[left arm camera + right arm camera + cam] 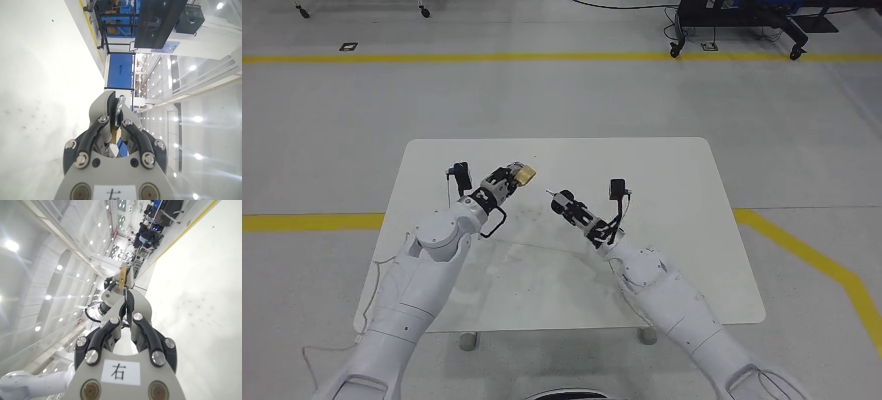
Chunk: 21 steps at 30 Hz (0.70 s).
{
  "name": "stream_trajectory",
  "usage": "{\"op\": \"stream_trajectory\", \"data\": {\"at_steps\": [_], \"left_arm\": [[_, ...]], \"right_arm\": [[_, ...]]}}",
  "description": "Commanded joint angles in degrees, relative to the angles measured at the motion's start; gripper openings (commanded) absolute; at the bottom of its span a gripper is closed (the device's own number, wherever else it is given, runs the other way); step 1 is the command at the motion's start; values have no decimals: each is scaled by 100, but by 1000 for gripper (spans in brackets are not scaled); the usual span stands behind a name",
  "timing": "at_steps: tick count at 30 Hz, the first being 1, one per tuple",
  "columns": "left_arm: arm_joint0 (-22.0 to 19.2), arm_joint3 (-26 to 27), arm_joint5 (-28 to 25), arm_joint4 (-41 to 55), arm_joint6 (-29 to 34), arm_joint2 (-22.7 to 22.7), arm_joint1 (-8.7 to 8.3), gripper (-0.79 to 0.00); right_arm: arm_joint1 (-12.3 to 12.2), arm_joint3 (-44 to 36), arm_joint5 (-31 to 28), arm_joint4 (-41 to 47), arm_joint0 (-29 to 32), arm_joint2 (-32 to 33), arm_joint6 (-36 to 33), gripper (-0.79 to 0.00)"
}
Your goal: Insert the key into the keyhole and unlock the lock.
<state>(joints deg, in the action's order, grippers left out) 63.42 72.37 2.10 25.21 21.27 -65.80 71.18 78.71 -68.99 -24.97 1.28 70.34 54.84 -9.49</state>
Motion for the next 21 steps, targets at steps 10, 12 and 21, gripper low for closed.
{"op": "stream_trajectory", "data": {"at_steps": [10, 12, 21], "left_arm": [[44, 36, -2, -2, -32, 13, 5, -785], [93, 155, 8, 28, -74, 52, 23, -785], [13, 101, -153, -145, -479, 312, 138, -785]], "right_arm": [[-45, -363, 332, -272, 169, 86, 35, -785], [-30, -416, 336, -162, 223, 71, 48, -785], [62, -464, 220, -206, 294, 33, 710, -785]]}}
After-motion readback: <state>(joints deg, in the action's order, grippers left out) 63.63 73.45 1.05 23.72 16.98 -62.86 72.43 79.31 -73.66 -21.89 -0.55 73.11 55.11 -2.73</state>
